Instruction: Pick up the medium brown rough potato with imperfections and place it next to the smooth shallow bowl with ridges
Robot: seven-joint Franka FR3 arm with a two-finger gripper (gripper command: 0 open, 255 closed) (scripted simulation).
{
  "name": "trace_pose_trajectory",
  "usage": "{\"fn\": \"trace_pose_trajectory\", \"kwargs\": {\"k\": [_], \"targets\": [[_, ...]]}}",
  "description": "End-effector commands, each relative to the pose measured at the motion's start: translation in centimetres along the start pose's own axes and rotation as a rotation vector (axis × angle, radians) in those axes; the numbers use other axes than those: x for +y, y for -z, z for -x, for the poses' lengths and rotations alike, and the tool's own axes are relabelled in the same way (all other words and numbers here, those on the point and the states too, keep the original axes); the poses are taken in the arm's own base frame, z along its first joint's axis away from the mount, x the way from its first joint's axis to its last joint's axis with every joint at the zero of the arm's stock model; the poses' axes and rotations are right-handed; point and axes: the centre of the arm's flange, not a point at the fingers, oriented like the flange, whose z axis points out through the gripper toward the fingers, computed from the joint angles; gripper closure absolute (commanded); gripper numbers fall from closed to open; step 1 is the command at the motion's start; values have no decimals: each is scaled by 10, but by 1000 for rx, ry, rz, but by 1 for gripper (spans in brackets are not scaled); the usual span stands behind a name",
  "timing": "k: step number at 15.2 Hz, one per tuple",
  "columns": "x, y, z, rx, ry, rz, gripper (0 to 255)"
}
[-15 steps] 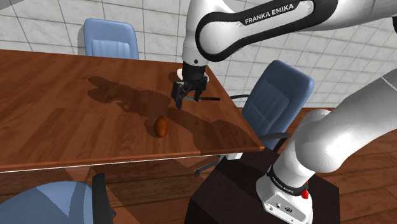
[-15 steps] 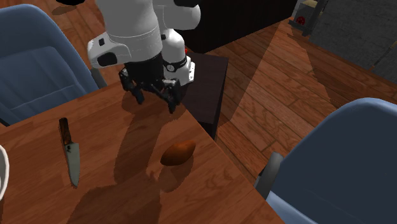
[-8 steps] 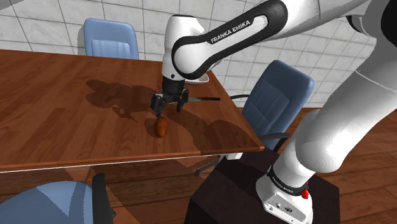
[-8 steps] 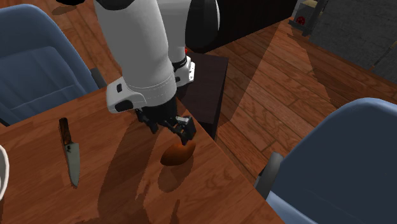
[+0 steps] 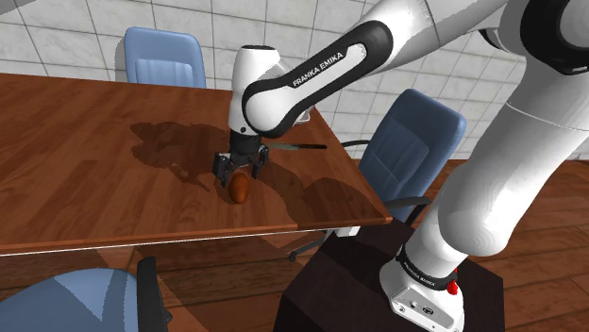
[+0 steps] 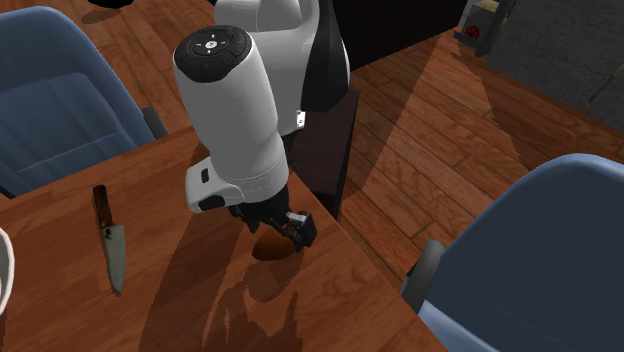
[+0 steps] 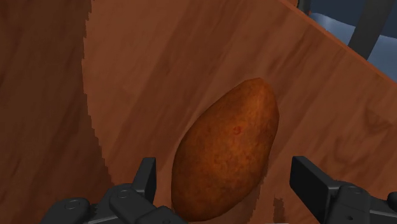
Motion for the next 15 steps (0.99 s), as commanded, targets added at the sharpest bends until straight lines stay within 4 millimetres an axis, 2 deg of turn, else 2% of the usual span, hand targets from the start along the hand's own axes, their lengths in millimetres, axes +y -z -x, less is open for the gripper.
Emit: {"fn": "trace_pose_trajectory", "kwargs": {"k": [1, 9, 10, 15], "targets": [[0, -14, 0, 0, 0, 0, 0], [0, -14, 0, 0, 0, 0, 0], [0, -14, 0, 0, 0, 0, 255], [0, -14, 0, 0, 0, 0, 255]]}}
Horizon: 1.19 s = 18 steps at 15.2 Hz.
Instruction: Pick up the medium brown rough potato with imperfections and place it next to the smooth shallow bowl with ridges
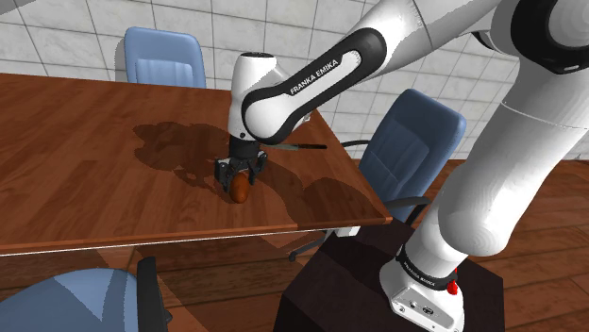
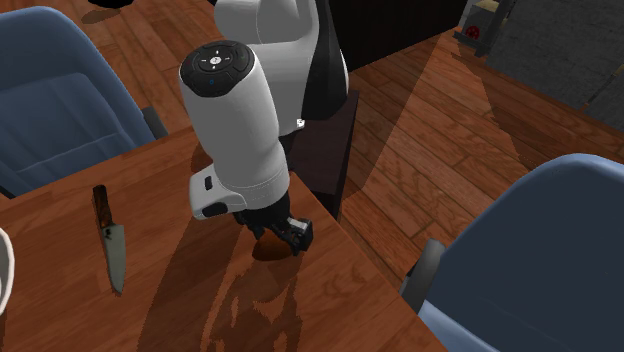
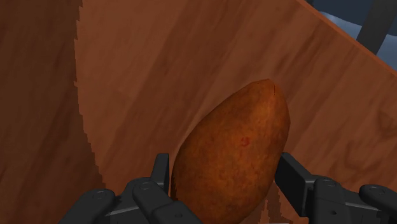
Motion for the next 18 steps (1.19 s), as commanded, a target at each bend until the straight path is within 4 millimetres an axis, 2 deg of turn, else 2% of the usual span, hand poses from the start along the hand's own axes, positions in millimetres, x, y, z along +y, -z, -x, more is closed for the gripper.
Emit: {"fn": "trace_pose_trajectory", "kwargs": {"k": [1, 4, 18], "targets": [[0, 0, 0, 0, 0, 0, 255], [0, 0, 0, 0, 0, 0, 255], [-7, 73, -1, 0, 0, 0, 255]]}}
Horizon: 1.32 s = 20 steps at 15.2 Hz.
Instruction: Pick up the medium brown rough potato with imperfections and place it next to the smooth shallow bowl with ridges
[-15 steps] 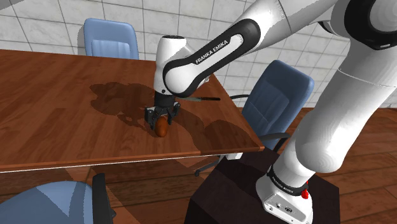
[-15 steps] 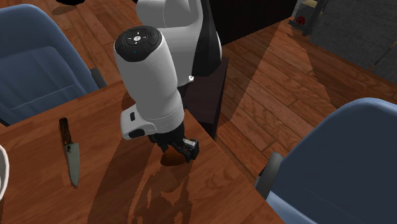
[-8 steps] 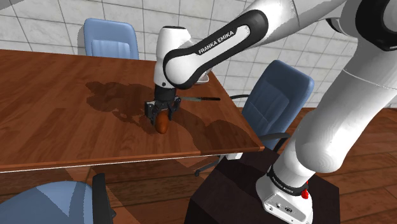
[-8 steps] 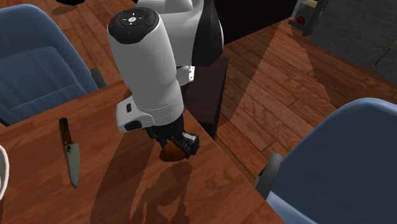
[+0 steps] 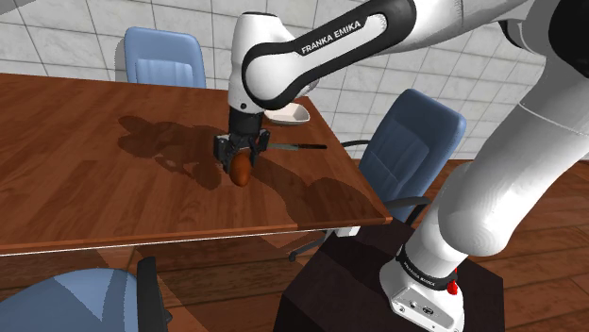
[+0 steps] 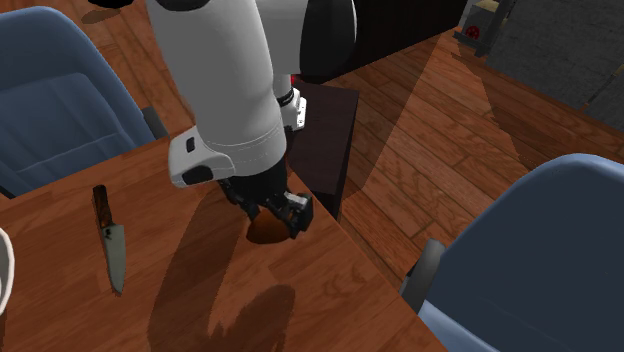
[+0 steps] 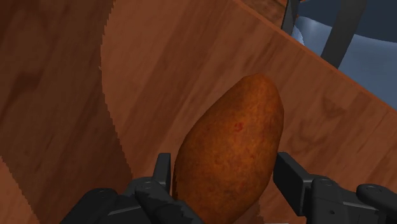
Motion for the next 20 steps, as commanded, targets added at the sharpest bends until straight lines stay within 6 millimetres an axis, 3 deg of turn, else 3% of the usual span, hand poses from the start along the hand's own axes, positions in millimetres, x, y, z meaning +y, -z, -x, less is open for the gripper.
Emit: {"fn": "trace_pose_trajectory", "kwargs": {"k": [1, 12, 20], "targets": [[-1, 11, -1, 0, 0, 0, 255], [-6, 65, -2, 0, 0, 0, 255], [55, 66, -88, 0, 0, 0, 255]]}}
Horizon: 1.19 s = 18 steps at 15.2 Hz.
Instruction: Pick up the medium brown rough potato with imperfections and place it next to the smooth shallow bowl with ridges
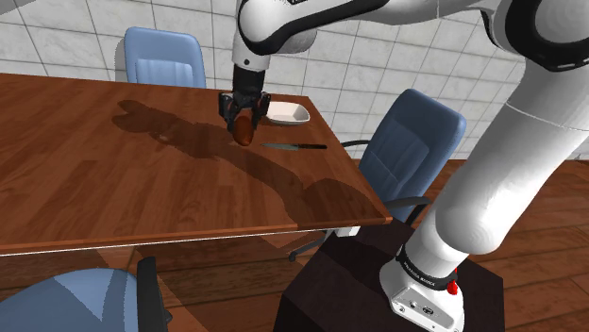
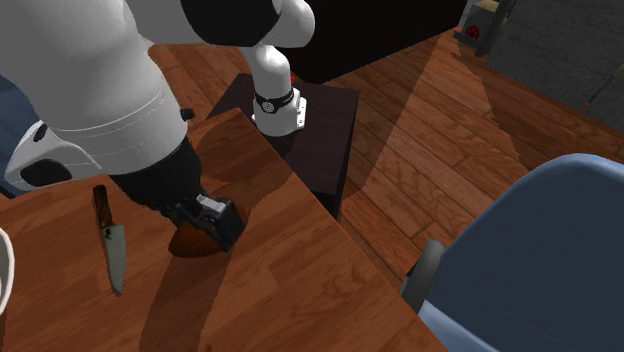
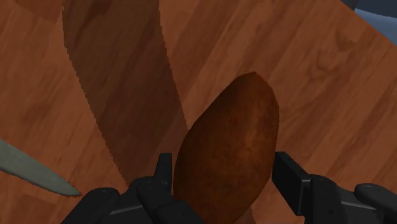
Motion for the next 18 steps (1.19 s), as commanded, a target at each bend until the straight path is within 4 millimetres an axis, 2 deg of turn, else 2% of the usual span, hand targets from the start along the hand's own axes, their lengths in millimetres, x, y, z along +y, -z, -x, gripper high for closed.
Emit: {"fn": "trace_pose_trajectory", "kwargs": {"k": [1, 18], "targets": [[14, 1, -19, 0, 1, 0, 255], [144, 3, -203, 0, 1, 0, 255]]}}
